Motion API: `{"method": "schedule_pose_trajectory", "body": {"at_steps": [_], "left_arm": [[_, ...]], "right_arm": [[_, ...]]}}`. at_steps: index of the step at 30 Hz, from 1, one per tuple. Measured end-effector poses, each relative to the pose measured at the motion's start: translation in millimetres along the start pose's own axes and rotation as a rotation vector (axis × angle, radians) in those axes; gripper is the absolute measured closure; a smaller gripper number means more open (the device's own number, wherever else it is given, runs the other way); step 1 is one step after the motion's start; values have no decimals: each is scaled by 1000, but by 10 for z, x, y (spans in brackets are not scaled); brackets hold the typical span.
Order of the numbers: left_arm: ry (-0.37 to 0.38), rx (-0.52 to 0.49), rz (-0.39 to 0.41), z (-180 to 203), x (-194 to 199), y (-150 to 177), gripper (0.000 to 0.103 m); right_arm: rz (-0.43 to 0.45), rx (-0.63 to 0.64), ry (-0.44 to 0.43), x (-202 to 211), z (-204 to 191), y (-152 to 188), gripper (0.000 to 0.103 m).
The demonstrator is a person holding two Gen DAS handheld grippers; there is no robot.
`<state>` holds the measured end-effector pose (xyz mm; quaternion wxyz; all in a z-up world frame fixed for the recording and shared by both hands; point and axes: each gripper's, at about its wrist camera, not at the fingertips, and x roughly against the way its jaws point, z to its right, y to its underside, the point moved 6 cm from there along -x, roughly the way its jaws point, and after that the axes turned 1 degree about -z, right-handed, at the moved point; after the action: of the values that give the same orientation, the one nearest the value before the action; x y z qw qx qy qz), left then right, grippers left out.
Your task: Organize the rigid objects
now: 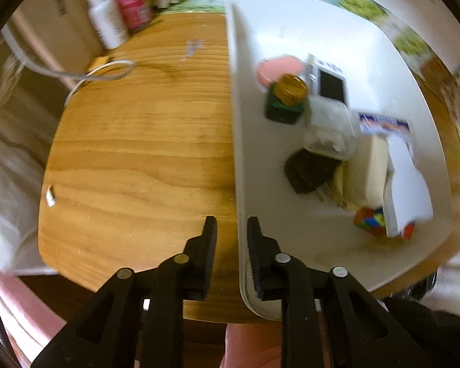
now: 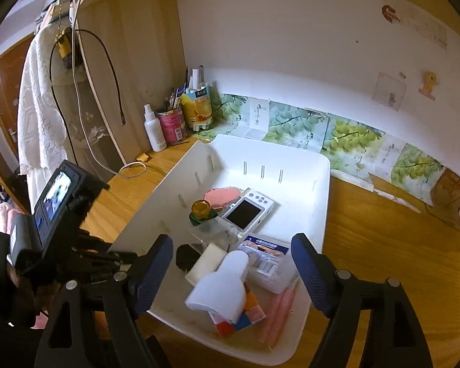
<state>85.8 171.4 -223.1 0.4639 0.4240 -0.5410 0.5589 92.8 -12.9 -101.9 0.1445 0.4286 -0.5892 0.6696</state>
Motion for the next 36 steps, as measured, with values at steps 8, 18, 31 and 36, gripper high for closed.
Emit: {"method": "schedule_pose_trajectory", "body": {"at_steps": [8,18,31,36], "left_arm": [[-142,310,87,-120,366,-53,42],[-166,374,219,591,776,-23,32],[-29,235,311,1394,874,-380,32],[2,250,359,1577,991,-416,32]], "right_arm": [[9,39,-119,195,556,181,22],[-56,-66,-156,300,1387,501,19],[-107,-291,-54,423,1762,717,0],[-85,-327,32,645,1786,641,0]]}}
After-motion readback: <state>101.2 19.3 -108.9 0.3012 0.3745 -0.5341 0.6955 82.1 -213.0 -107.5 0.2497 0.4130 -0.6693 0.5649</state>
